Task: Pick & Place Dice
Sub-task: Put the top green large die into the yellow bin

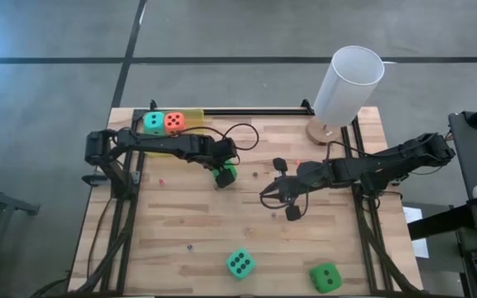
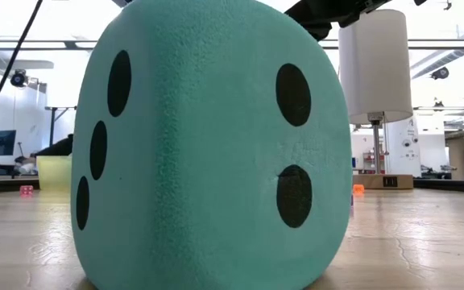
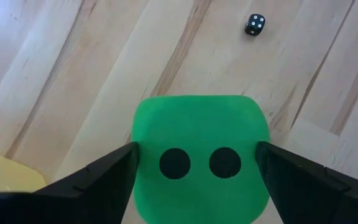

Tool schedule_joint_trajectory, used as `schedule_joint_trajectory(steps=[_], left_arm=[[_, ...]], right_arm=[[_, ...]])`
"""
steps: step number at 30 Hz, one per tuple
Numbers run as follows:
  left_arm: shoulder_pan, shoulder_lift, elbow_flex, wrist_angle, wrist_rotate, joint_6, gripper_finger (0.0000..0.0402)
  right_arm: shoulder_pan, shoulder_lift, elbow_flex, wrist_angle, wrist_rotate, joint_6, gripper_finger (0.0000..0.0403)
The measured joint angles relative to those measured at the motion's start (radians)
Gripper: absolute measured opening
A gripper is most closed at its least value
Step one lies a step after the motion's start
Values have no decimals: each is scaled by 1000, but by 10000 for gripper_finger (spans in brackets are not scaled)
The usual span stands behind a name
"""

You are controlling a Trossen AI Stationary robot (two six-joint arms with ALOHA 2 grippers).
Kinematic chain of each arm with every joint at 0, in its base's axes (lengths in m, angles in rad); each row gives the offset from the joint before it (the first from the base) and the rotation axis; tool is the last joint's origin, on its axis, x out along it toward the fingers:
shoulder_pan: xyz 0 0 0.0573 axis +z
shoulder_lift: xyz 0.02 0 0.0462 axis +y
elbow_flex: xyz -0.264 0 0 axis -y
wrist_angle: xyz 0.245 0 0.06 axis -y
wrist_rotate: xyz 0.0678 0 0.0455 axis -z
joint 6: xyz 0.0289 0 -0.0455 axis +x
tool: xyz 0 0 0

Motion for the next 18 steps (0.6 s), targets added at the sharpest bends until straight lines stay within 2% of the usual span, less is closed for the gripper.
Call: schedule_joint_trajectory(steps=[18], left_arm=[[0, 0, 0, 4, 0, -1, 332]], right_arm=[[0, 0, 0, 0, 0, 0, 28]])
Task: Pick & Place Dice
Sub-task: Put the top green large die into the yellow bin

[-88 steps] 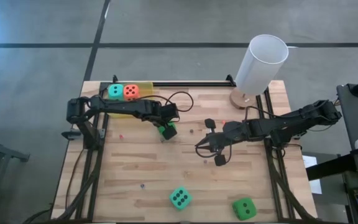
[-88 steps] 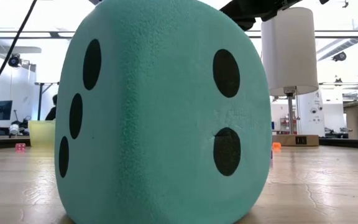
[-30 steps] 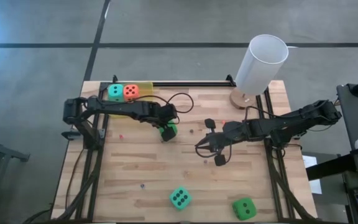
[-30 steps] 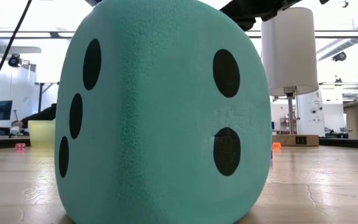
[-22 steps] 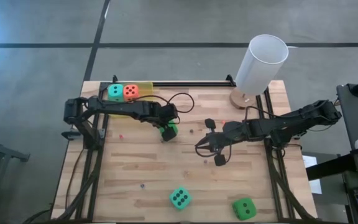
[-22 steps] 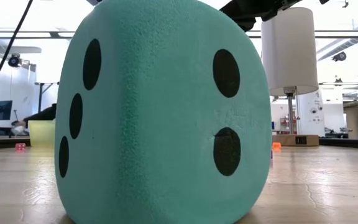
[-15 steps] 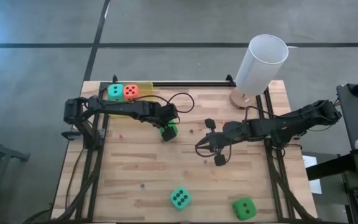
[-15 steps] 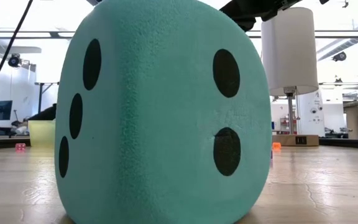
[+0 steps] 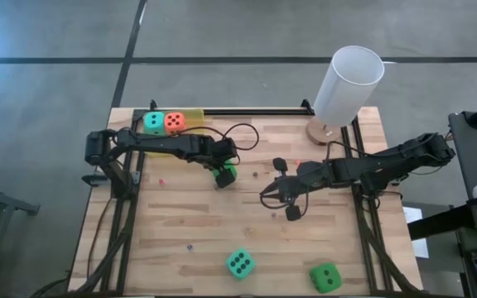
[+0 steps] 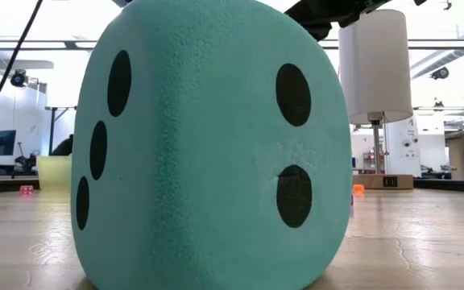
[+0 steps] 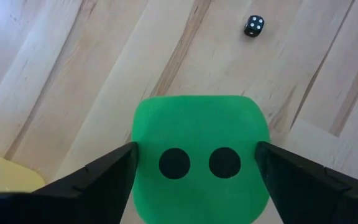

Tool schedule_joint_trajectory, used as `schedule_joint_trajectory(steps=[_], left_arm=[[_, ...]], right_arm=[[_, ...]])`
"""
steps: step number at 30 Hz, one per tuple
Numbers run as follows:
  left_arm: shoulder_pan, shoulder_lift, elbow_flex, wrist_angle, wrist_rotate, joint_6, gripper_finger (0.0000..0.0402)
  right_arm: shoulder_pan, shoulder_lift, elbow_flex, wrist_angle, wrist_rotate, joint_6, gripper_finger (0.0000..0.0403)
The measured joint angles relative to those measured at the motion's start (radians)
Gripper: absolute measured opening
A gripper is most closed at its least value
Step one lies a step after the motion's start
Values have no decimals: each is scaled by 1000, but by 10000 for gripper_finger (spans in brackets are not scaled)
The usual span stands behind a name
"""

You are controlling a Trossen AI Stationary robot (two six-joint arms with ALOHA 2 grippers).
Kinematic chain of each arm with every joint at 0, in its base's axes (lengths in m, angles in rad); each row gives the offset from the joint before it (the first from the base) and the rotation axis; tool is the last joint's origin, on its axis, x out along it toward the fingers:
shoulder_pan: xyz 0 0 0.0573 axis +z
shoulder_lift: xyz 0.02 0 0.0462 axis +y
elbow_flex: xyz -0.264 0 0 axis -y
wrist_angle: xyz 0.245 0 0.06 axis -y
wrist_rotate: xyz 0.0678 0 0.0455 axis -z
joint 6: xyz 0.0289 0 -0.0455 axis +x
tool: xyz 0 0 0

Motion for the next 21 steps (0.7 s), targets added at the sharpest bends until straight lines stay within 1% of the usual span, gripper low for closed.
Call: schedule_joint_trajectory(steps=[10, 13, 17, 21], left_arm=[[0, -3, 2, 1, 1, 22, 338], [-3, -8, 6, -7, 4, 67, 358], [-6, -13, 31, -50, 4, 76, 394], [-18, -14, 73, -103, 3, 92, 391]], right_arm=[[0, 0, 0, 0, 0, 0, 28], [0, 0, 0, 0, 0, 0, 28], [0, 0, 0, 0, 0, 0, 28], [0, 0, 0, 0, 0, 0, 28]])
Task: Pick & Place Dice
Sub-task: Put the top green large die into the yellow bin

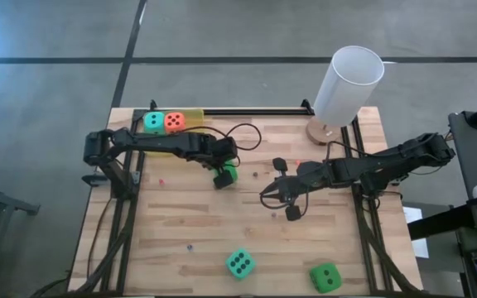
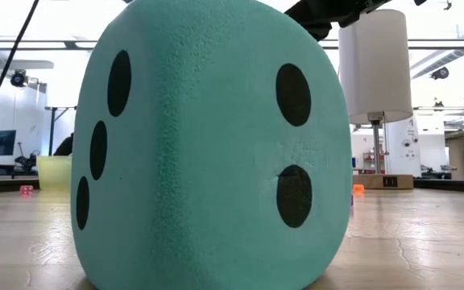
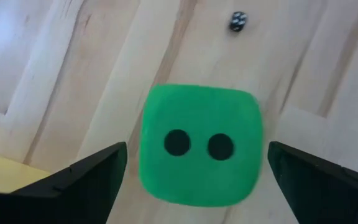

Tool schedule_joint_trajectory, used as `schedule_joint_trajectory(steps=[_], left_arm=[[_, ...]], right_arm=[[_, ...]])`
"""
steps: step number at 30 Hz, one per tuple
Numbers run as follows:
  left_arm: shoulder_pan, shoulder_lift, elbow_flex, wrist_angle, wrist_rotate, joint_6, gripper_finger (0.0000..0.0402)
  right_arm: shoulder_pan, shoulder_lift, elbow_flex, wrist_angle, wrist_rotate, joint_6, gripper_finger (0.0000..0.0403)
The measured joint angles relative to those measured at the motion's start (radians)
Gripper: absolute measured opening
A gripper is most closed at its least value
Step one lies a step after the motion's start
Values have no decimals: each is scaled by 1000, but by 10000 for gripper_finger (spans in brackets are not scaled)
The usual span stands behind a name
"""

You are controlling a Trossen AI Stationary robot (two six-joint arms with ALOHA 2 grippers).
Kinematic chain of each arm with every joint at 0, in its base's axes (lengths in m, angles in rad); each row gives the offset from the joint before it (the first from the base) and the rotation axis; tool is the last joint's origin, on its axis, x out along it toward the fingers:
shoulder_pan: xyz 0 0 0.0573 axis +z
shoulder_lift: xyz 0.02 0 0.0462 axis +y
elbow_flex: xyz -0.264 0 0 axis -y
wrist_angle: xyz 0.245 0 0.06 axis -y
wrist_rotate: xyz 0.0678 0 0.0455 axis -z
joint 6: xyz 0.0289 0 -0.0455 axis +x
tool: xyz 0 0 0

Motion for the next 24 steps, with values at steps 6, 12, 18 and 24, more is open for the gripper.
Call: schedule_joint_trajectory(steps=[6, 12, 18, 24], left_arm=[[-35, 7, 45, -84, 0, 47, 397], [-30, 51, 97, -121, -10, 55, 399], [-27, 91, 132, -140, -19, 89, 399], [-13, 105, 124, -141, -25, 95, 399]], right_arm=[[0, 0, 0, 0, 0, 0, 28], [0, 0, 0, 0, 0, 0, 28], [0, 0, 0, 1, 0, 0, 28], [0, 0, 0, 3, 0, 0, 28]])
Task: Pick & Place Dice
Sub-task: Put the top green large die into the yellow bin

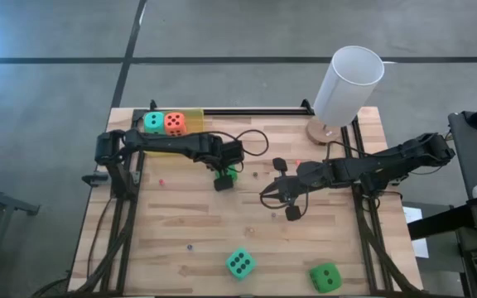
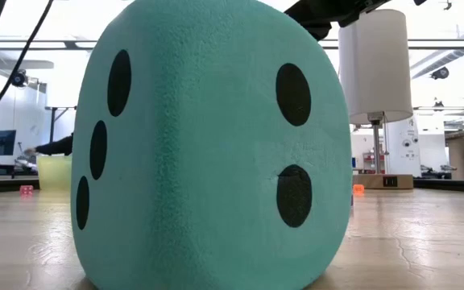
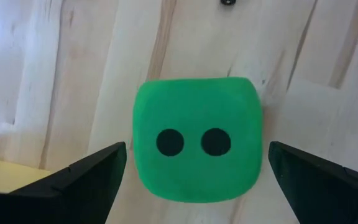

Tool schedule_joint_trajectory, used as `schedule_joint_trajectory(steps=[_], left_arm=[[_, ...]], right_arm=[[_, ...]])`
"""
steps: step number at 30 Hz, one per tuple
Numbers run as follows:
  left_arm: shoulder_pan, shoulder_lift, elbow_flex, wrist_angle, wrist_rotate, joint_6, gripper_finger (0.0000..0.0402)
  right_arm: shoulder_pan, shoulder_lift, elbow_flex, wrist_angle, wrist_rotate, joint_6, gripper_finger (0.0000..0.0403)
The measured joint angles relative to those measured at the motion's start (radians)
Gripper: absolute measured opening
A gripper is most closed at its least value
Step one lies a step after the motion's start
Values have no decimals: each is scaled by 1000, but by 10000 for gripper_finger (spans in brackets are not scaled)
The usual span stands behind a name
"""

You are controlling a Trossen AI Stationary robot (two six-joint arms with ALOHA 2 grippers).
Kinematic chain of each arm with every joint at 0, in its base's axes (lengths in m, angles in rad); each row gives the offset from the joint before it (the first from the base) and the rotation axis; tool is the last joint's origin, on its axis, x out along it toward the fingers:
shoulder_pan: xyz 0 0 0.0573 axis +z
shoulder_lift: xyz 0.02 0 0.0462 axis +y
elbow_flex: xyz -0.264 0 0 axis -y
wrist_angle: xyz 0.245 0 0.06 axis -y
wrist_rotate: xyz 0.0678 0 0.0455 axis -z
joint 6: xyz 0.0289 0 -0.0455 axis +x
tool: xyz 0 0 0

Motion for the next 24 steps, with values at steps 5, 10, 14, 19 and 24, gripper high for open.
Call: schedule_joint_trajectory(steps=[5, 10, 14, 19, 24], left_arm=[[1, 0, -1, 7, 0, 0, 399], [1, 0, -11, 19, 0, 0, 400], [2, 0, -29, 32, -9, 1, 400], [4, -1, -51, 64, -8, 5, 400], [8, -1, -73, 85, -4, 17, 400]], right_arm=[[0, 0, 0, 1, 0, 0, 28], [0, 0, 0, 1, 0, 0, 28], [0, 0, 0, 0, 0, 0, 28], [0, 0, 0, 1, 0, 0, 28], [0, 0, 0, 1, 0, 0, 28]])
